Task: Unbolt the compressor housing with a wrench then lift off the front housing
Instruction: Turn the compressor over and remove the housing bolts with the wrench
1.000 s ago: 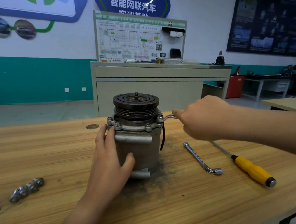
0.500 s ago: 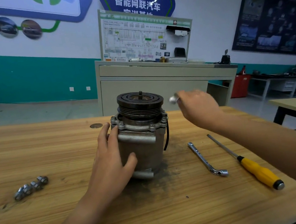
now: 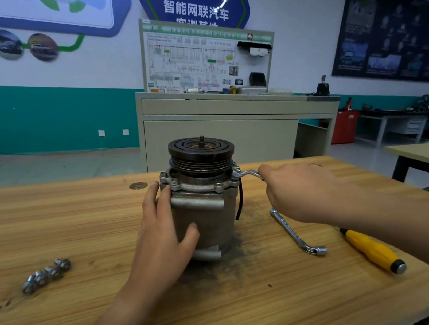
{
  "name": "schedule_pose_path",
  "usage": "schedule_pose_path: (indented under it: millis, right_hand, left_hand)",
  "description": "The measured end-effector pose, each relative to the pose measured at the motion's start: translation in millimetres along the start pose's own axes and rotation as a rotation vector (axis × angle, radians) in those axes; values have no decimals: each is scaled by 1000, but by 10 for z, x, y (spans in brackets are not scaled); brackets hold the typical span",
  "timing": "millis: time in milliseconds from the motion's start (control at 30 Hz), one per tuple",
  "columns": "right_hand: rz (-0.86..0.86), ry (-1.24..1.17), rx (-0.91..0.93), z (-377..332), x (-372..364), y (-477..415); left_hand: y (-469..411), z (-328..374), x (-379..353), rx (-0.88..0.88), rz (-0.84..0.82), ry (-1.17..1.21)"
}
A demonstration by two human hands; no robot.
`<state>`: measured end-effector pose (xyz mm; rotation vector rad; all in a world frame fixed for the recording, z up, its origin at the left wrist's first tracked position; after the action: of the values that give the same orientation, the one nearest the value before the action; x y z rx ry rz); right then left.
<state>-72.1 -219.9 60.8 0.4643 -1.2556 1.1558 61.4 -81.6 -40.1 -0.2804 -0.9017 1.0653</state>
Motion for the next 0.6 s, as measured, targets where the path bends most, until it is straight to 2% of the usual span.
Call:
schedule_pose_path:
  millis: [133,333,600]
  right_hand:
    - [8,164,27,-9,23,-91]
    - [-48,425,179,-128,199,-119]
    - [-113,504,216,-202,339,-155]
  left_hand:
    - [-6,-2,-10,-3,3,7]
    - [-2,-4,-19,-7,9,24]
    - [-8,-4,-36,-6,8,36]
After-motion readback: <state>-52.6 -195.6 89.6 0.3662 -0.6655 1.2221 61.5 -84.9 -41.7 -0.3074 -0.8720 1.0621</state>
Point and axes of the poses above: each hand's wrist, its own y-axis away from the middle knuckle, its own x-axis out of the back of the hand, z = x × y, the point moved 3 cm from there along -y, towards the middle knuckle, and after that the axes turned 2 degrees about z, right-handed, at the moved point
